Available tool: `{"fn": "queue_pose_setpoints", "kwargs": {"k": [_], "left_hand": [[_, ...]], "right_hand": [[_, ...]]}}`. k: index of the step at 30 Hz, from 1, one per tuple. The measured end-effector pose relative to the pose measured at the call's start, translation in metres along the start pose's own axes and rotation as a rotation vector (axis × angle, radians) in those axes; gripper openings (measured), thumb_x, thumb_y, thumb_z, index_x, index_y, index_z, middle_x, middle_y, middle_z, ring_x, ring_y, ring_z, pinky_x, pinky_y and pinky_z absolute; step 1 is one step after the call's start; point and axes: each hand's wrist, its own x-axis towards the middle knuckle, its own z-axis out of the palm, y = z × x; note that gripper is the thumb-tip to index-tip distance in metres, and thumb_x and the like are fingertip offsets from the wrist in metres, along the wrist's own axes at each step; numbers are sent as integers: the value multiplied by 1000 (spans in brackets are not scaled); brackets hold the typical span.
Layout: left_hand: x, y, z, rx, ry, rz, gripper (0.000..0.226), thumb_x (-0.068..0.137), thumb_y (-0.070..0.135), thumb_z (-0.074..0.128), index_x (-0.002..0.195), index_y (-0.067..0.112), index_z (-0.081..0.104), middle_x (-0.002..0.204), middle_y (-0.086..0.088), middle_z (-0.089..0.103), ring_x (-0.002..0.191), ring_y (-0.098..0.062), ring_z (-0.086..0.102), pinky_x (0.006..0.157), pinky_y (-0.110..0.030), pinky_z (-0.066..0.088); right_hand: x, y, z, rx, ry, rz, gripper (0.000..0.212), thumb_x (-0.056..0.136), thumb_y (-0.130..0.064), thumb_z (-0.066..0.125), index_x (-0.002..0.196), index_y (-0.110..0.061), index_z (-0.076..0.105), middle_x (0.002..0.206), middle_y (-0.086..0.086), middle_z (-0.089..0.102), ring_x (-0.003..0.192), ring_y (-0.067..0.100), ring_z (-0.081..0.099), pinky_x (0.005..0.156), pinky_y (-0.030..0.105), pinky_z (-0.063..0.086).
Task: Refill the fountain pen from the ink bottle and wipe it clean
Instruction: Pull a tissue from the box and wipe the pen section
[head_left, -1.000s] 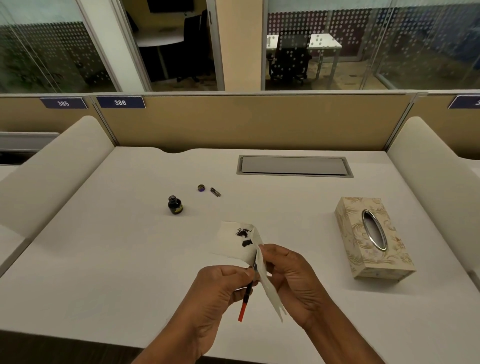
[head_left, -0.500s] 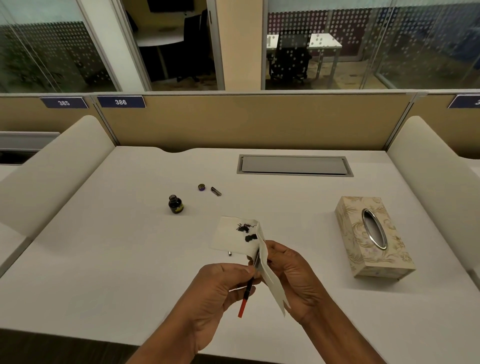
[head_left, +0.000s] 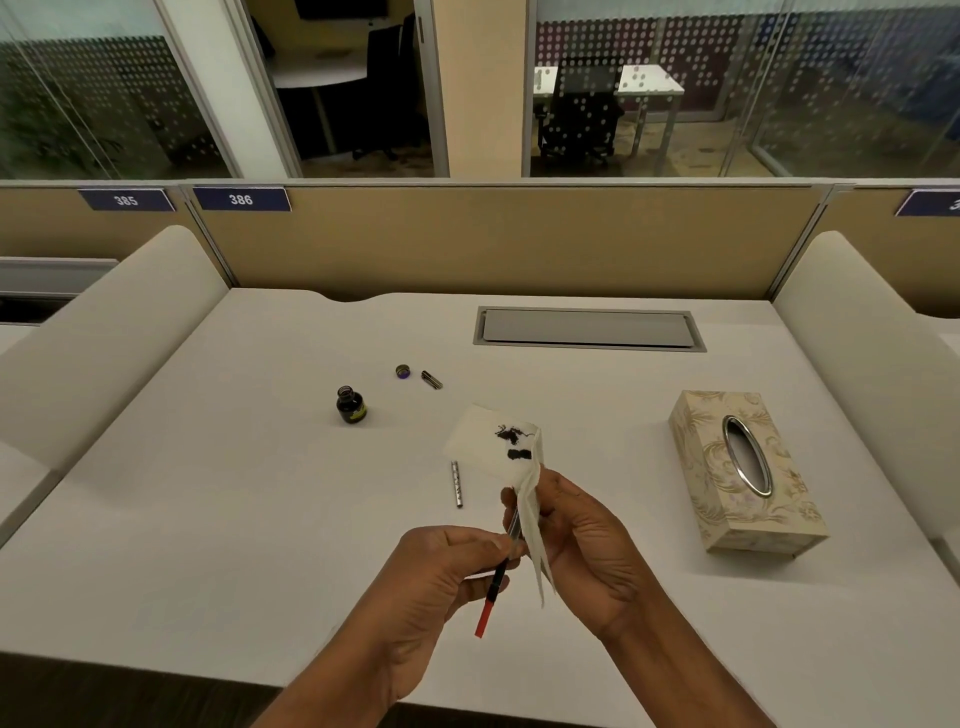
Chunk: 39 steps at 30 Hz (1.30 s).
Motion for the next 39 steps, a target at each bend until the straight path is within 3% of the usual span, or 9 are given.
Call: {"fn": "queue_pose_setpoints", "kwargs": {"k": [3,5,9,15,20,26,31,34,39], "left_hand": [[0,-1,-2,39,-6,8,16,84,14,76,91,0,81,103,-19,77,97,-35,73,95,-43,59],[1,-2,-5,34,14,37,14,84,15,76,89,4,82,103,-16,78,99,-32,73,96,-44,58],[-2,-3,-20,-79,100,171,14,86,13,71,84,11,84,97,-10,81,102,-29,72,94,-44,57],[-8,0,-27,-197,27,240,23,75,20,69,87,6,83,100,-16,79,86,-31,74,64,-34,59],[-2,-11,-18,-183,42,149,17,83,15,71,93,5,82,106,-13,79,100,-32,74,77,-39,63],[5,-10,-20,-279,72,125,17,89,12,68,98,7,81,104,-6,80,103,-28,74,74,-37,63],[6,-9,-29,-433,48,109,19,82,13,68,92,3,81,112,-17,77,109,-33,72,92,-50,57],[7,-9,-35,-521,39,116,18,77,11,68,86,5,82,110,-19,77,107,-35,72,98,-50,52],[8,-9,-46,-536,49,155,23,81,12,66,97,1,79,115,-21,75,105,-31,73,101,-45,51]], "right_hand": [[8,0,-7,106,31,40,35,92,-13,65,124,-1,67,104,16,68,93,26,64,72,37,58],[12,2,-11,132,96,23,30,90,-13,67,118,-2,69,99,14,70,88,23,65,63,31,59],[20,9,-16,-172,332,-187,11,90,-16,69,97,-8,74,96,8,74,87,19,66,75,33,57],[26,18,-12,-305,562,-364,8,91,-17,71,85,-13,75,87,0,72,86,15,62,91,46,54],[21,26,4,-250,486,-288,8,91,-16,69,91,-12,76,95,3,76,93,18,66,87,39,54],[9,31,20,-222,358,-174,11,91,-15,68,91,-7,76,88,6,78,86,19,69,83,35,55],[3,35,30,-235,290,-71,15,92,-16,67,94,-4,75,87,9,76,86,21,66,86,36,50],[2,40,35,-297,259,-37,18,91,-20,69,96,-5,77,89,9,76,85,19,62,83,35,48],[1,49,48,-480,216,-12,14,89,-26,71,93,-14,79,94,4,75,86,17,62,80,31,50]]}}
